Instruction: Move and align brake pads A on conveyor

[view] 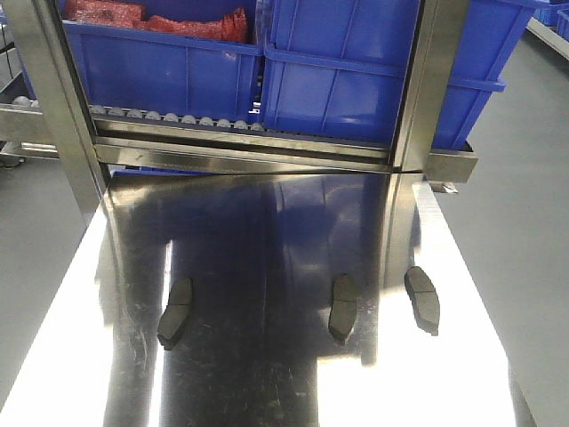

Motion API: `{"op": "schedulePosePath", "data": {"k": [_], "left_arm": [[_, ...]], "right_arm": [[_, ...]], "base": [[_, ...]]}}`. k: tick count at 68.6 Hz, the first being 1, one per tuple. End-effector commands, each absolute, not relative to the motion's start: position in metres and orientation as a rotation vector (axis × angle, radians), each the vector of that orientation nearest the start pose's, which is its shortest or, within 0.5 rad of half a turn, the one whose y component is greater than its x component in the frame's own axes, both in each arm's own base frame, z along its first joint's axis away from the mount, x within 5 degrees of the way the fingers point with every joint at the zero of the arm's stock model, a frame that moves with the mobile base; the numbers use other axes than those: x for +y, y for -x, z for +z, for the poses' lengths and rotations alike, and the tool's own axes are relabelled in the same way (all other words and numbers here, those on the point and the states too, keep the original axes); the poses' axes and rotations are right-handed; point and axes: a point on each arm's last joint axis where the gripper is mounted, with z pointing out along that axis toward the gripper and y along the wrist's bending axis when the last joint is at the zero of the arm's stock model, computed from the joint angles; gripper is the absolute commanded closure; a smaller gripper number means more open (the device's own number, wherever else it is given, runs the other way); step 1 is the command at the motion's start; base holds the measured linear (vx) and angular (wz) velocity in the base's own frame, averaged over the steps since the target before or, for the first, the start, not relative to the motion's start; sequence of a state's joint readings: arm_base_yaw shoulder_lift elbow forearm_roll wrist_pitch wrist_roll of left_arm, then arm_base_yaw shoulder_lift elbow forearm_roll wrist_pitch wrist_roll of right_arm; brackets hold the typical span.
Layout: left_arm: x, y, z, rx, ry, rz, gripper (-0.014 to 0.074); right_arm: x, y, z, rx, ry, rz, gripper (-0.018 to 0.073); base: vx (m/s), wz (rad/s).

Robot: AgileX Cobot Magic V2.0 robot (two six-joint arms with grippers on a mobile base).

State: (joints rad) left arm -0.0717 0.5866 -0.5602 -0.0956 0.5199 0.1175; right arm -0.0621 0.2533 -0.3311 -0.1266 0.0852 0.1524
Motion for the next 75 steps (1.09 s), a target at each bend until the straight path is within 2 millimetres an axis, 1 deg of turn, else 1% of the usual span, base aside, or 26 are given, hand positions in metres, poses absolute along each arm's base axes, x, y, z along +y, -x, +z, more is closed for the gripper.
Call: {"op": "schedulePosePath", "data": {"k": [1,7,12,20,25,29,34,47,51,54,62,75], "left_arm": [[-0.013,-0.119,0.327,1.895,-0.119,-0.085,0.0603],[-0.013,-0.119,0.327,1.895,-0.119,-0.085,0.0603],[-0.013,-0.119,0.327,1.895,-0.119,-0.085,0.0603],[-0.013,-0.119,0.327,1.895,-0.119,-0.085,0.0603],[-0.013,-0.119,0.327,1.895,-0.119,-0.085,0.0603],[-0.013,-0.119,0.327,1.895,-0.119,-0.085,0.0603],[-0.013,-0.119,0.327,1.895,-0.119,-0.085,0.0603],[-0.013,-0.119,0.327,1.895,-0.119,-0.085,0.0603],[-0.013,-0.119,0.327,1.895,-0.119,-0.085,0.0603],[-0.013,-0.119,0.327,1.895,-0.119,-0.085,0.0603],[-0.013,-0.119,0.327,1.895,-0.119,-0.085,0.0603],[-0.013,-0.119,0.327,1.895,-0.119,-0.085,0.0603]], "right_arm": [[-0.008,-0.089,0.327,1.545,-0.072,-0.063,0.0571],[-0.010,-0.109,0.331,1.694,-0.090,-0.072,0.0571],[-0.013,-0.122,0.333,1.813,-0.096,-0.089,0.0571],[-0.015,-0.136,0.327,2.048,-0.112,-0.100,0.0571],[-0.015,-0.143,0.320,2.146,-0.128,-0.092,0.0571],[-0.016,-0.146,0.315,2.182,-0.122,-0.108,0.0571],[-0.016,-0.150,0.313,2.188,-0.137,-0.098,0.0571],[-0.016,-0.150,0.316,2.204,-0.148,-0.094,0.0559],[-0.016,-0.149,0.317,2.217,-0.146,-0.098,0.0540],[-0.016,-0.148,0.320,2.220,-0.138,-0.098,0.0517],[-0.015,-0.148,0.326,2.215,-0.143,-0.076,0.0406],[-0.014,-0.149,0.328,2.219,-0.150,-0.060,0.0151]], "base": [[0.00,0.00],[0.00,0.00],[0.00,0.00],[0.00,0.00],[0.00,0.00],[0.00,0.00],[0.00,0.00],[0.00,0.00],[0.00,0.00],[0.00,0.00],[0.00,0.00],[0.00,0.00]]}}
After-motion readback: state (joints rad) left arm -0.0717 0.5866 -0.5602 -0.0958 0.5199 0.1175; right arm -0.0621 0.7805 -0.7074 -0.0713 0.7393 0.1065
